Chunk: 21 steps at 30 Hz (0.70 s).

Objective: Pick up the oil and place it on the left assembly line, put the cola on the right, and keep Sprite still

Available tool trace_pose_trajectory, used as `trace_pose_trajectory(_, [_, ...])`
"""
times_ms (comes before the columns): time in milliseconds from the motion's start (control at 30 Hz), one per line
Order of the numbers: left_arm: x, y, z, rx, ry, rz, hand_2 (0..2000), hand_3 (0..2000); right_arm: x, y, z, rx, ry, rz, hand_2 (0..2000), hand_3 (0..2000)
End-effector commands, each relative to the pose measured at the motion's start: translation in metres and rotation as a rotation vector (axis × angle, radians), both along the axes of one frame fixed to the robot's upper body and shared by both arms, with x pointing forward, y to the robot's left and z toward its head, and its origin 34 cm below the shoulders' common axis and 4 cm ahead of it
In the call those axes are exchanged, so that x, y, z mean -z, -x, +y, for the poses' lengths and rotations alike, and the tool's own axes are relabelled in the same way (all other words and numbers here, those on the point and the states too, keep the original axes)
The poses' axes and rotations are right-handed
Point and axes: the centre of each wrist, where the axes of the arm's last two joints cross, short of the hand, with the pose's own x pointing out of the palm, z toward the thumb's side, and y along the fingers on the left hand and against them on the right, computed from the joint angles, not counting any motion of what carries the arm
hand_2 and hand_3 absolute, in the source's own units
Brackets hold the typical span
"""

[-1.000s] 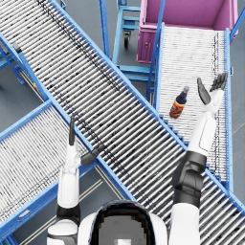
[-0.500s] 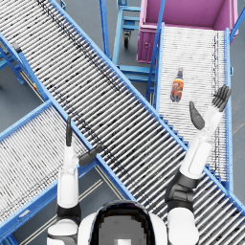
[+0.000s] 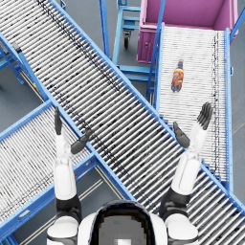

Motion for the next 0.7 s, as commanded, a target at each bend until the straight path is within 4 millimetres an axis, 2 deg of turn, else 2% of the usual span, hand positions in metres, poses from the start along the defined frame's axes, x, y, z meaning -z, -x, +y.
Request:
trace_pose_trajectory(33, [0.004,-0.003,0.008,-0.028,0.015,0.020,0,0,0.006,0.005,0.009,-0.024,0.007,0.011,0,0])
trace_pose_trajectory(67, [0.003,-0.002,0.004,-0.012,0.007,0.014,0,0,0.009,0.006,0.010,-0.027,0.006,0.019,0,0])
trace_pose_trajectory(133, [0.008,-0.004,0.010,-0.034,0.020,0.036,0,0,0.015,0.008,0.015,-0.043,0.010,0.035,0,0])
trace_pose_trajectory(167, [0.009,-0.004,0.010,-0.034,0.021,0.039,0,0,0.013,0.005,0.010,-0.028,0.005,0.033,0,0])
trace_pose_trajectory(200, [0.009,-0.003,0.008,-0.027,0.017,0.039,0,0,0.016,0.008,0.017,-0.050,0.014,0.038,0,0])
trace_pose_trajectory(333, [0.014,-0.003,0.008,-0.015,0.025,0.060,0,0,0.020,0.007,0.015,-0.058,0.013,0.057,0,0])
trace_pose_trajectory(700, [0.036,-0.001,-0.003,0.166,0.094,0.200,0,0,0.036,0.011,0.029,-0.280,0.093,0.157,0,0])
